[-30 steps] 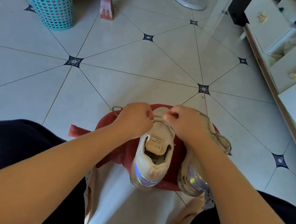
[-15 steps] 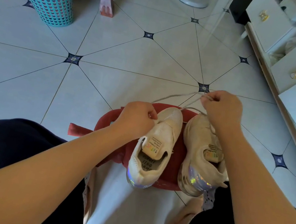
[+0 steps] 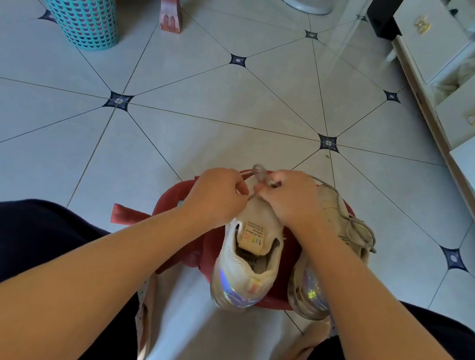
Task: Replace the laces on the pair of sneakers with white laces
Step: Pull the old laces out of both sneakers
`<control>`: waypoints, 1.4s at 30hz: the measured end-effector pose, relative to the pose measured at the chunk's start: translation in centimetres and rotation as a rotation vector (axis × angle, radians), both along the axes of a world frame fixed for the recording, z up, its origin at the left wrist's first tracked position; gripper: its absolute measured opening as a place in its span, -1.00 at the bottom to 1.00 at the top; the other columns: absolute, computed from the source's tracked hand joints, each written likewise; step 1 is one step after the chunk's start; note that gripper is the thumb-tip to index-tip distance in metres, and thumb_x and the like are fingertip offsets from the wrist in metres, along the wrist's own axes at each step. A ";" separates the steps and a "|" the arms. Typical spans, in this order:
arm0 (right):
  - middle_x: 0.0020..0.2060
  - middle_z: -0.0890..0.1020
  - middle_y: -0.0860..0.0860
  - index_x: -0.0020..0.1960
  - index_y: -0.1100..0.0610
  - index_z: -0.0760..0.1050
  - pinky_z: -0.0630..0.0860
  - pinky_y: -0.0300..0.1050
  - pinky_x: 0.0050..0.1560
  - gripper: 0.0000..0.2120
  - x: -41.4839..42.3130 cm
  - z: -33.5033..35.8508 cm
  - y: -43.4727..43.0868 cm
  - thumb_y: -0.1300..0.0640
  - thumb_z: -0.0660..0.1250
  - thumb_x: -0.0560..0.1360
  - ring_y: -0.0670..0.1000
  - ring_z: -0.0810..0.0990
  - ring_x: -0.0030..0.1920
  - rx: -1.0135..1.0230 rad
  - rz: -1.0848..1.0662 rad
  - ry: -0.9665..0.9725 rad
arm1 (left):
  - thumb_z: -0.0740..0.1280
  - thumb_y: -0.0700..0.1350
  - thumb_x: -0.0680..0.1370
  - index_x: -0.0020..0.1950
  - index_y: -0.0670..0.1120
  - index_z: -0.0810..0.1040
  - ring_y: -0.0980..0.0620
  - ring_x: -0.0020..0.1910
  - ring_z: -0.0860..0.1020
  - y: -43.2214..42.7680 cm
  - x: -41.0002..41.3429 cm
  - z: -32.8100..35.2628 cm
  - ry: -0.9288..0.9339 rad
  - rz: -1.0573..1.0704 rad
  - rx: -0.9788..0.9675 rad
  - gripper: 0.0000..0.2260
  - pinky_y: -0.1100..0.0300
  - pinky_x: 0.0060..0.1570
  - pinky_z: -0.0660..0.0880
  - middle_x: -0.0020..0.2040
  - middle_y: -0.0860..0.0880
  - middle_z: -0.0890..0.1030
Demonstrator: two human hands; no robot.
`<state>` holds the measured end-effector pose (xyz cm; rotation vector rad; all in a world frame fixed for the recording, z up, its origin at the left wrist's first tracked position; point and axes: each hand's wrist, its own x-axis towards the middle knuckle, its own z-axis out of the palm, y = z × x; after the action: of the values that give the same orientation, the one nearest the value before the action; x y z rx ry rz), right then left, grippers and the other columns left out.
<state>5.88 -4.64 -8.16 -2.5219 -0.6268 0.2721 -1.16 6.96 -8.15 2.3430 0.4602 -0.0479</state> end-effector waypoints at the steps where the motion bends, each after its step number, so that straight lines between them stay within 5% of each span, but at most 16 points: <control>1: -0.47 0.41 -0.05 -0.26 0.18 0.53 0.29 -0.36 -0.39 -0.75 0.6 0.4 -0.3 0.04 0.28 0.50 -0.06 0.38 -0.42 0.042 -0.108 0.003 | 0.26 -0.24 0.43 -0.10 -0.04 0.59 0.12 -0.14 0.42 0.2 0.0 0.0 -0.005 0.009 -0.012 -0.83 0.31 -0.18 0.31 -0.23 0.14 0.46; 5: -0.55 0.42 -0.09 -0.28 0.10 0.49 0.34 -0.36 -0.57 -0.81 3.2 3.8 -2.5 0.12 0.29 0.50 -0.17 0.37 -0.60 0.542 -0.587 0.086 | 0.31 -0.18 0.44 -0.30 0.07 0.50 0.22 -0.28 0.41 0.6 0.0 -0.2 0.008 0.021 -0.021 -0.83 0.38 -0.33 0.29 -0.30 0.19 0.46; 9: -0.32 0.53 0.03 -0.22 0.05 0.44 0.45 -0.16 -0.26 -0.81 1.4 2.9 -1.8 0.11 0.20 0.56 -0.04 0.46 -0.34 0.303 -0.311 0.297 | 0.27 -0.22 0.44 -0.15 -0.01 0.58 0.21 -0.25 0.42 0.0 -0.1 -0.3 -0.009 -0.006 -0.025 -0.86 0.35 -0.26 0.31 -0.30 0.19 0.43; 11: -0.25 0.55 0.08 -0.14 0.14 0.44 0.39 -0.15 -0.26 -0.85 0.1 1.8 -0.8 0.13 0.18 0.57 0.00 0.46 -0.28 0.143 -0.126 0.361 | 0.26 -0.24 0.44 -0.09 -0.07 0.62 0.15 -0.19 0.41 -0.2 0.0 -0.2 -0.028 -0.022 0.016 -0.83 0.39 -0.26 0.24 -0.28 0.16 0.44; 14: -0.29 0.50 -0.06 -0.14 0.13 0.44 0.33 -0.25 -0.31 -0.85 -0.3 1.2 -0.3 0.04 0.30 0.50 -0.03 0.47 -0.22 -0.010 0.032 0.235 | 0.26 -0.23 0.43 -0.12 -0.07 0.61 0.12 -0.20 0.40 -0.3 -0.1 -0.2 -0.028 -0.023 0.020 -0.85 0.33 -0.31 0.22 -0.34 0.17 0.39; 18: 0.03 0.62 0.02 0.10 0.15 0.53 0.44 -0.13 0.08 -0.74 -0.6 0.3 0.0 0.07 0.35 0.46 0.01 0.55 0.07 -0.070 0.145 0.214 | 0.28 -0.15 0.47 -0.06 -0.08 0.58 0.10 -0.15 0.39 -0.2 -0.2 -0.3 -0.007 0.003 0.005 -0.88 0.29 -0.24 0.27 -0.24 0.10 0.44; 20: -0.02 0.61 -0.07 0.08 0.10 0.57 0.37 -0.22 0.03 -0.79 -0.6 0.0 0.1 0.13 0.33 0.45 -0.06 0.54 0.06 -0.072 0.179 0.187 | 0.28 -0.16 0.47 -0.03 -0.15 0.58 0.07 -0.16 0.41 -0.3 -0.1 -0.1 0.021 -0.001 0.016 -0.85 0.23 -0.27 0.30 -0.18 0.01 0.49; 23: -0.33 0.50 -0.22 -0.21 0.00 0.56 0.30 -0.36 -0.18 -0.89 -0.5 0.0 0.2 0.19 0.35 0.44 -0.25 0.45 -0.25 0.009 0.164 0.196 | 0.29 -0.14 0.47 -0.09 -0.19 0.57 0.01 -0.17 0.47 -0.1 0.0 -0.1 0.050 0.008 0.012 -0.86 0.19 -0.25 0.36 -0.16 -0.10 0.58; 25: -0.43 0.47 -0.15 -0.34 0.01 0.48 0.31 -0.38 -0.30 -0.80 -0.6 -0.4 0.3 0.13 0.35 0.45 -0.22 0.40 -0.37 0.010 0.111 0.131 | 0.27 -0.17 0.47 -0.11 -0.19 0.57 0.00 -0.18 0.48 0.1 0.0 -0.3 0.060 0.000 0.041 -0.87 0.17 -0.20 0.38 -0.16 -0.10 0.59; 27: -0.38 0.57 0.06 -0.29 0.17 0.52 0.43 -0.19 -0.28 -0.77 0.1 -0.1 0.2 0.11 0.27 0.51 -0.04 0.50 -0.36 0.027 -0.048 0.159 | 0.26 -0.17 0.48 -0.13 -0.14 0.57 0.04 -0.20 0.45 0.4 0.0 -0.5 0.063 0.000 0.083 -0.90 0.23 -0.21 0.36 -0.19 -0.03 0.55; 31: -0.31 0.58 0.01 -0.17 0.12 0.47 0.47 -0.27 -0.42 -0.83 3.7 3.5 -2.3 0.20 0.18 0.57 -0.14 0.55 -0.44 0.534 -0.599 0.372 | 0.25 -0.19 0.47 -0.32 -0.04 0.45 0.10 -0.28 0.43 1.0 -0.3 -0.6 0.064 0.032 0.092 -0.84 0.30 -0.37 0.31 -0.26 0.11 0.51; 34: -0.25 0.60 0.04 0.03 0.16 0.40 0.58 -0.17 -0.29 -0.90 3.6 4.3 -3.0 0.20 0.11 0.61 -0.04 0.61 -0.31 0.681 -0.598 0.489 | 0.24 -0.21 0.47 -0.25 -0.06 0.49 0.08 -0.24 0.45 0.7 -0.6 -0.6 0.037 0.028 0.070 -0.88 0.25 -0.27 0.38 -0.31 0.11 0.48; 37: -0.35 0.51 0.02 -0.06 0.13 0.36 0.49 -0.22 -0.41 -0.87 1.6 3.1 -1.2 0.17 0.08 0.62 -0.07 0.49 -0.44 0.491 -0.377 0.589 | 0.23 -0.23 0.47 -0.17 -0.12 0.55 0.05 -0.21 0.48 0.3 -0.4 -0.4 0.015 0.023 0.059 -0.88 0.21 -0.20 0.42 -0.22 0.01 0.57; 42: -0.31 0.46 -0.07 -0.08 0.12 0.44 0.29 -0.16 -0.31 -0.81 0.4 0.8 -0.2 -0.01 0.25 0.51 -0.05 0.44 -0.27 -0.080 0.102 0.090 | 0.24 -0.21 0.47 -0.13 -0.16 0.57 0.02 -0.17 0.48 0.1 -0.2 -0.4 -0.007 0.009 0.064 -0.89 0.18 -0.19 0.41 -0.17 -0.03 0.57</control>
<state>6.26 -4.79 -7.35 -2.5415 -0.7230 0.4533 -1.33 7.04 -8.53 2.4025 0.4756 -0.0215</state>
